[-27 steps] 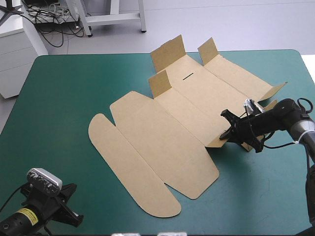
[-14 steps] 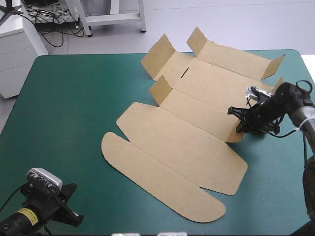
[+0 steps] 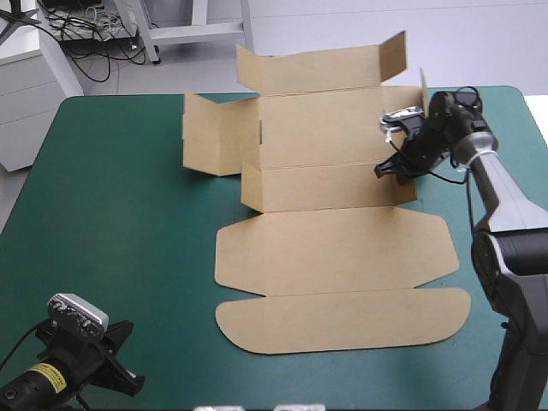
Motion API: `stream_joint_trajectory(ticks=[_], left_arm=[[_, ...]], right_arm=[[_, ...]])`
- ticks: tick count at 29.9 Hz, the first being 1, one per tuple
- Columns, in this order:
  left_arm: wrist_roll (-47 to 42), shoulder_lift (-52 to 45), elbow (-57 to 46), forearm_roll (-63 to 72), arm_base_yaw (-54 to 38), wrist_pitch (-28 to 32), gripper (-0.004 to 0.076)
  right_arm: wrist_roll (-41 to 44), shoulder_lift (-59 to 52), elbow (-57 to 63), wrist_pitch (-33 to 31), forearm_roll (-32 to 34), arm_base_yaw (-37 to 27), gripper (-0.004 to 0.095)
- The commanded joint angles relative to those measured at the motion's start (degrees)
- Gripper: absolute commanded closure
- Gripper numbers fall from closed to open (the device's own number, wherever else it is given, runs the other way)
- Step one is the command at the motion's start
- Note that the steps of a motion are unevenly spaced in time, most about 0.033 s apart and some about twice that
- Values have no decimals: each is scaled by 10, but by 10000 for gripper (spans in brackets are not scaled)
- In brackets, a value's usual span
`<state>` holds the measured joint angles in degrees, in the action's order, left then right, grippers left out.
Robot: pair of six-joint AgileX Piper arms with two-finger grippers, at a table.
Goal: Fold the box
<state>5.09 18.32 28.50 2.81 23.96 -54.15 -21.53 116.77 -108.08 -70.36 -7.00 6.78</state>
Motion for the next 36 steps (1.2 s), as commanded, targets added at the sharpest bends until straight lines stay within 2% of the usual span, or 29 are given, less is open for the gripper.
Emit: stream_joint_trajectory(ticks=[1, 6, 9, 14, 23, 27, 36], left_arm=[[-5, 4, 14, 3, 2, 29, 734], [-5, 4, 14, 3, 2, 29, 734], [-5, 4, 14, 3, 2, 29, 734], [-5, 4, 14, 3, 2, 29, 734], [-5, 4, 14, 3, 2, 29, 734], [-5, 4, 14, 3, 2, 29, 734], [-5, 4, 14, 3, 2, 29, 734]], right_arm=[[-91, 12, -93, -14, 17, 53, 906], [-156, 63, -186, -3, 31, 120, 906], [-232, 73, -213, 7, 31, 153, 906], [-306, 75, -218, 55, 34, 208, 909], [-416, 75, -218, 66, 26, 301, 909], [-432, 75, -218, 68, 24, 321, 909], [-426, 75, -218, 52, 29, 321, 908]])
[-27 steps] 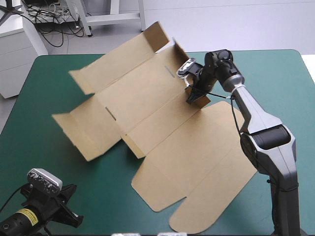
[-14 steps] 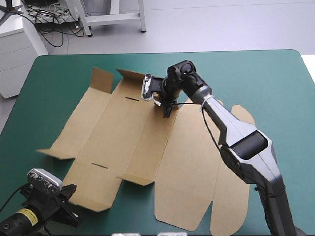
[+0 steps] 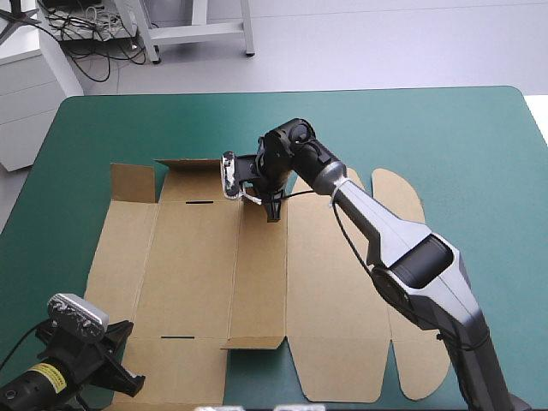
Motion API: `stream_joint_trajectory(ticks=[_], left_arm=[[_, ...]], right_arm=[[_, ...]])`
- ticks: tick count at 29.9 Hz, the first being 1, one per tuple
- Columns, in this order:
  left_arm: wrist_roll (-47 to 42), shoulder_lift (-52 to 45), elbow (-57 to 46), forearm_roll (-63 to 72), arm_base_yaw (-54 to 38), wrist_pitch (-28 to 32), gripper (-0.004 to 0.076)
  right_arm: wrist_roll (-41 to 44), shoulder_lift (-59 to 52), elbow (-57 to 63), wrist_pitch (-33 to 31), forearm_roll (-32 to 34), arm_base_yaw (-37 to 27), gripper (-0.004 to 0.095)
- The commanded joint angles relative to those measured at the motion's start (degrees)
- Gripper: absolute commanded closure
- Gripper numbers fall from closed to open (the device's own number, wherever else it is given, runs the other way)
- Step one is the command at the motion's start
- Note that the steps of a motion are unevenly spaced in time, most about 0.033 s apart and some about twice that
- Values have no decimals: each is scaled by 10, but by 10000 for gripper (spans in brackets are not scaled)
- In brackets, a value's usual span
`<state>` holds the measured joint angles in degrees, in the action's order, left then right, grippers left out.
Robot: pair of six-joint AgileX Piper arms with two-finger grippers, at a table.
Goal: Fold the box
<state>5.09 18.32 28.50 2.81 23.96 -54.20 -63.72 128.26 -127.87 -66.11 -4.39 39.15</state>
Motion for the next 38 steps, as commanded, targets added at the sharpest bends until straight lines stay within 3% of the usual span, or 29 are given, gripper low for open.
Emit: stream_joint_trajectory(ticks=[1, 7, 11, 14, 22, 30, 34, 38], left_arm=[[-5, 4, 14, 3, 2, 29, 734], [-5, 4, 14, 3, 2, 29, 734], [-5, 4, 14, 3, 2, 29, 734], [-5, 4, 14, 3, 2, 29, 734], [-5, 4, 14, 3, 2, 29, 734], [-5, 4, 14, 3, 2, 29, 734], [-5, 4, 14, 3, 2, 29, 734], [-5, 4, 14, 3, 2, 29, 734]], right_arm=[[-2, -40, -20, 10, 3, -3, 908], [39, -44, -20, 28, 2, -3, 825], [89, -54, -20, 32, 2, -4, 627], [137, -70, -20, 28, 8, -9, 541], [191, -172, -20, 24, 92, -44, 542], [361, -313, -20, -24, 189, -108, 665], [395, -379, -20, -50, 225, -128, 801], [507, -442, -3, -58, 240, -153, 926]])
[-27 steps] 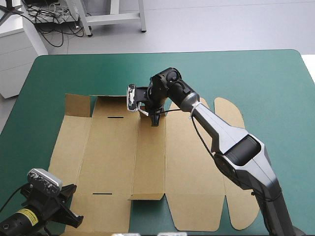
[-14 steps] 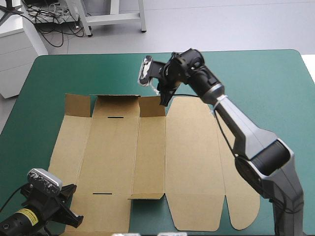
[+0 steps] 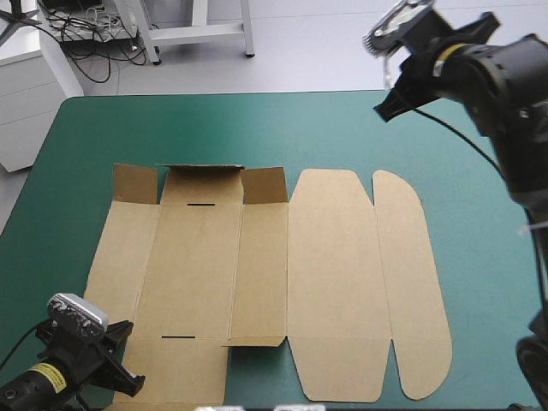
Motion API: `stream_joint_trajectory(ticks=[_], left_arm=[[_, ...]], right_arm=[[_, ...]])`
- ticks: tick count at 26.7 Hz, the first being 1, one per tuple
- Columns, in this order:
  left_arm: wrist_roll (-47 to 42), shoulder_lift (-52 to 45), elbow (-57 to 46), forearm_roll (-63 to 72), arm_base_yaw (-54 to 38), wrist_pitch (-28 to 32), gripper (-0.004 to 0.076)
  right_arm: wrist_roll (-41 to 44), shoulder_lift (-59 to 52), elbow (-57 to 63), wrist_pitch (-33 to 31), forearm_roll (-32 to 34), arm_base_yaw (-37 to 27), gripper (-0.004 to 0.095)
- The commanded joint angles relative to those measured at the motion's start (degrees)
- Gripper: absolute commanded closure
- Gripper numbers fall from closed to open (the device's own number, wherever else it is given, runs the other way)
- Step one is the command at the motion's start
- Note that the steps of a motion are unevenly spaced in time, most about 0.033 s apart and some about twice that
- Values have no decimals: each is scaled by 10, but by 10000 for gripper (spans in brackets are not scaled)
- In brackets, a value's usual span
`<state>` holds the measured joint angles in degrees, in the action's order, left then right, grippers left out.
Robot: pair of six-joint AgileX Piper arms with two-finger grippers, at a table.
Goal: Fold the box
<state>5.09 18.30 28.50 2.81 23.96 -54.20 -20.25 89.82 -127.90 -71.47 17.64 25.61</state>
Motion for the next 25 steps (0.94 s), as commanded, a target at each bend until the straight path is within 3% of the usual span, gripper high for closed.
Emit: stream_joint_trajectory(ticks=[1, 5, 15, 20, 25], left_arm=[[-5, 4, 14, 3, 2, 29, 734], [-5, 4, 14, 3, 2, 29, 734], [-5, 4, 14, 3, 2, 29, 734], [-9, 4, 14, 0, 2, 29, 734], [-13, 4, 14, -2, 2, 29, 734]], right_arm=[[96, -77, 9, -4, 10, -24, 928], [134, -164, 93, -4, 6, -28, 928], [280, -405, 467, -4, 78, -28, 928], [355, -491, 627, -4, 80, -28, 928], [372, -509, 754, -4, 62, -28, 928]])
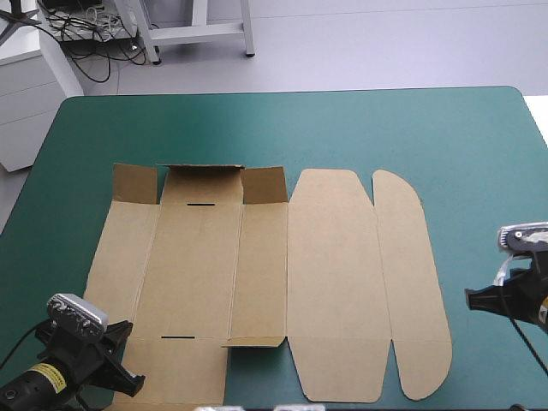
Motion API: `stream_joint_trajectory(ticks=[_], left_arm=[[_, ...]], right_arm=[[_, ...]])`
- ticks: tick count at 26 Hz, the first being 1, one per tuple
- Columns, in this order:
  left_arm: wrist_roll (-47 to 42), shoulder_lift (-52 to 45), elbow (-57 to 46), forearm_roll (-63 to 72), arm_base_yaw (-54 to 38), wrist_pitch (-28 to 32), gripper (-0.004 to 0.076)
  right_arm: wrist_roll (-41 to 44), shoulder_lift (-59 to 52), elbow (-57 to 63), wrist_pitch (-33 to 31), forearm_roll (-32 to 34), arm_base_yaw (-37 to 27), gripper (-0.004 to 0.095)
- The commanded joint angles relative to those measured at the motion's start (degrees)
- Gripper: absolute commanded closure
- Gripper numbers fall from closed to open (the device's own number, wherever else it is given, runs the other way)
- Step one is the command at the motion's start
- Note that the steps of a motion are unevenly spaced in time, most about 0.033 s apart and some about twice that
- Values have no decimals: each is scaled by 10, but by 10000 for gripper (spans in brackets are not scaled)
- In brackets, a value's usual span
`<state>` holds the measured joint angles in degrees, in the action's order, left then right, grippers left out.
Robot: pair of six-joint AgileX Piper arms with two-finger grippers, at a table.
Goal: Fold the box
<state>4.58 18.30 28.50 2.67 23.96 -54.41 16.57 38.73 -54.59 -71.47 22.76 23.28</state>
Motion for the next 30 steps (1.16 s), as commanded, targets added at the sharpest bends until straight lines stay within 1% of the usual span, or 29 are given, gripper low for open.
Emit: stream_joint_trajectory(ticks=[1, 4, 7, 9, 11, 13, 15, 18, 21, 26, 30], left_arm=[[-14, 4, 14, -2, 2, 31, 734], [-43, 7, 14, -13, 2, 30, 734], [-57, 6, 15, -15, 2, 35, 734], [-65, 20, 30, -10, 2, 34, 734], [-69, 44, 54, -10, 2, 29, 734], [-69, 63, 75, -10, 2, 29, 734], [-69, 88, 93, -10, 2, 29, 734], [-69, 122, 115, -11, 2, 30, 734], [-69, 152, 132, -11, 2, 31, 734], [-75, 215, 176, -11, 2, 31, 734], [-90, 275, 221, -20, 2, 31, 734]], right_arm=[[4, 2, 36, -4, 11, -5, 928], [4, 2, 77, 7, 9, -5, 928], [0, 2, 100, 37, -31, -5, 928], [-18, 2, 110, 78, -65, -5, 928], [-24, 6, 126, 97, -73, -5, 928], [-46, 12, 142, 98, -87, -5, 928], [-86, 24, 155, 101, -105, -5, 928], [-147, 48, 161, 104, -150, -5, 928], [-170, 70, 161, 121, -187, -5, 928], [-162, 84, 161, 156, -190, -5, 928], [-160, 84, 161, 159, -190, -5, 928]])
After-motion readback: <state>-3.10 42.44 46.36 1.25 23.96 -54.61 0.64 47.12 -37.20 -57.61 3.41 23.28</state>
